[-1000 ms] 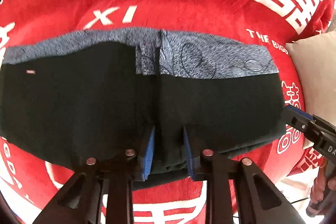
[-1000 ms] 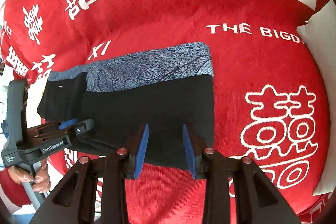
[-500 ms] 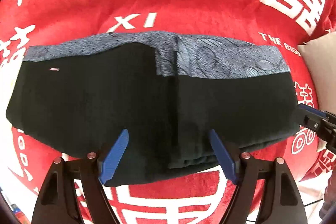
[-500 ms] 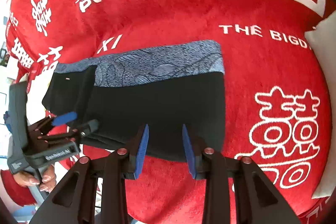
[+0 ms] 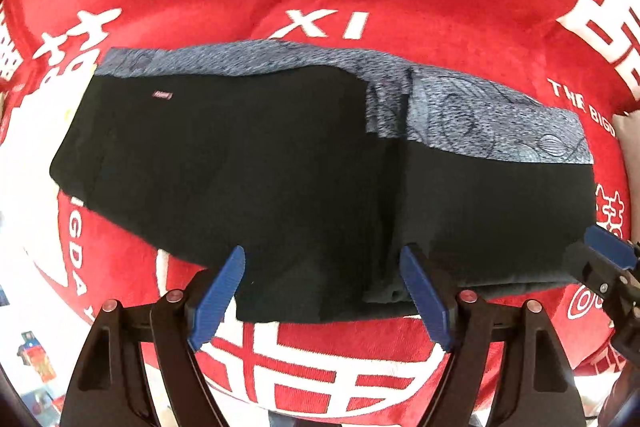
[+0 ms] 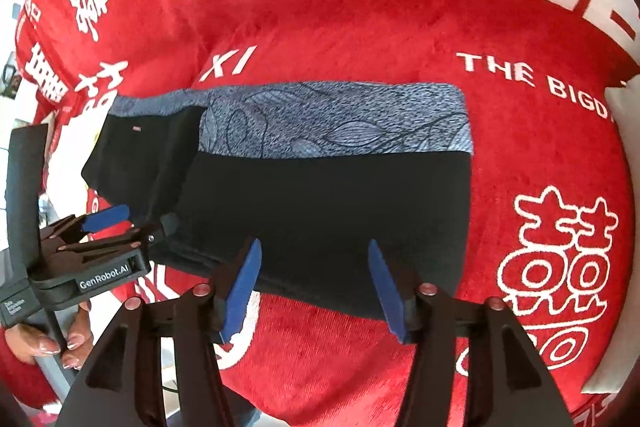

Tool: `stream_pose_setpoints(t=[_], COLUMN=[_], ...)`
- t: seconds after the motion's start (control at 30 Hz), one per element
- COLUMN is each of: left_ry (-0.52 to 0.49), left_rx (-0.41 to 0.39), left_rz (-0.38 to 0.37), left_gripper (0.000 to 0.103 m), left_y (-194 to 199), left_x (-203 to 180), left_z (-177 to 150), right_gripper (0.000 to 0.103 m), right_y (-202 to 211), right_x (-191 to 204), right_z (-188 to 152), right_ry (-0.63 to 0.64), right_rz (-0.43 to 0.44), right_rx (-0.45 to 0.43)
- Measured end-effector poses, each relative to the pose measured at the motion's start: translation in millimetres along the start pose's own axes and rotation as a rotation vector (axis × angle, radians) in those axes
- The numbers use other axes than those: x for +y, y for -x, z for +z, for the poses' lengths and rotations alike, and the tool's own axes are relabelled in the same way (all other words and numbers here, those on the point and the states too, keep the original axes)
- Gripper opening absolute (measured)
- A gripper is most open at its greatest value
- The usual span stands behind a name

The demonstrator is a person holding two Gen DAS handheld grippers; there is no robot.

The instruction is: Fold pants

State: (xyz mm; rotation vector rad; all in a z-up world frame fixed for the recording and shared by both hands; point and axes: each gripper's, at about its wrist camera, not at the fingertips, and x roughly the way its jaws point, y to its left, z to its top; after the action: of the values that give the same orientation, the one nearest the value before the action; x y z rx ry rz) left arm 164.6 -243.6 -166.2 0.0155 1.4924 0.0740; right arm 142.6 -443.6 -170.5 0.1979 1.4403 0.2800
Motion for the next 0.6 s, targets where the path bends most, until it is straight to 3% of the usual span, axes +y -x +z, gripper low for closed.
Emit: stream_pose_setpoints(t=[0.3, 0.6], left_ry=[0.055, 0.04], left_rx=[0.005, 0.016], left_rz=[-0.043, -0.045], left_gripper=[0.08, 0.08], left_y=[-4, -2], left_x=[36, 107], left_z=[-14, -18], right_gripper=[0.062, 0.062], right_y=[-3, -29], right_x=[29, 107], right_z=[-6, -5], right_ry=[0.03, -0.013], right_rz=[-0.049, -0.051], right_rx=[0.002, -0.018])
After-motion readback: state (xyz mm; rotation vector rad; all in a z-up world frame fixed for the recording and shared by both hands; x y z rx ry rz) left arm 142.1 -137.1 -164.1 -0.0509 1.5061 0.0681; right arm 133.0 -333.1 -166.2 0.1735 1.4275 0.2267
